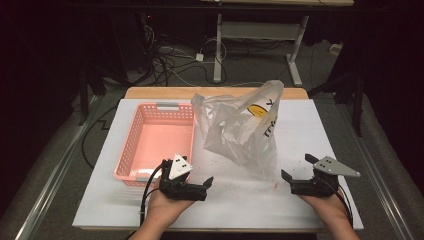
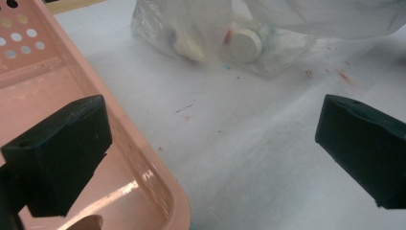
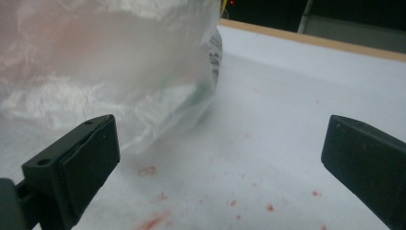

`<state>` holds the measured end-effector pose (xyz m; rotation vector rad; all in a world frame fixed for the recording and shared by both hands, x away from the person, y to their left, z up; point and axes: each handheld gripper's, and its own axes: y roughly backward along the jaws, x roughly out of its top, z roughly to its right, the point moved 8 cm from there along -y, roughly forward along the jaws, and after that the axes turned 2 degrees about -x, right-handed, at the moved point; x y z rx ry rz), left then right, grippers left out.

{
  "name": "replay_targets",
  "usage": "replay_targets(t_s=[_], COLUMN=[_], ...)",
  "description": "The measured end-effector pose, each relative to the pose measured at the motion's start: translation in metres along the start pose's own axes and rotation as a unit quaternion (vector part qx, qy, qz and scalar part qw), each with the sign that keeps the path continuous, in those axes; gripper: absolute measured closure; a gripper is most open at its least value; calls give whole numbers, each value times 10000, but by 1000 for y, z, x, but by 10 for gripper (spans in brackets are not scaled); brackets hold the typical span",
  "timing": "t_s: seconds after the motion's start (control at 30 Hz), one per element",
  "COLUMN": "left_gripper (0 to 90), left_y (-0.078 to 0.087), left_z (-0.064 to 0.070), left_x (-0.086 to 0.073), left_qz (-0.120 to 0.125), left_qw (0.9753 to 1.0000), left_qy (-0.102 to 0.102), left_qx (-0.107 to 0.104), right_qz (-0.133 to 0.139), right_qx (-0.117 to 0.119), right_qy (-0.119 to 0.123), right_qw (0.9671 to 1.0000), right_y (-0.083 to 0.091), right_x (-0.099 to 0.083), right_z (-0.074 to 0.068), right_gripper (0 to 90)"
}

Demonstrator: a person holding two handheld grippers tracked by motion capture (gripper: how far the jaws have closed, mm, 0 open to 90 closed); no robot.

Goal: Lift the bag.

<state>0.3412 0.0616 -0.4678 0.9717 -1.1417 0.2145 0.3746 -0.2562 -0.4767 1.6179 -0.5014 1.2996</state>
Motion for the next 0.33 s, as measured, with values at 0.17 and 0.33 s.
replay_targets(t_s=[0.17, 0.33], left_gripper=[0, 0], left_y=[-1, -1], left_z=[0, 0], left_x=[-3, -3], left_qz=[77, 135], left_qw=[9999, 9999], left_qy=[-26, -14], left_qx=[65, 72], right_qz=[-14, -9], right_qx=[-22, 0], right_qy=[-150, -12], right_qw=[9999, 10000], right_y=[0, -1], right_x=[-14, -16], right_z=[0, -2], right_gripper=[0, 0])
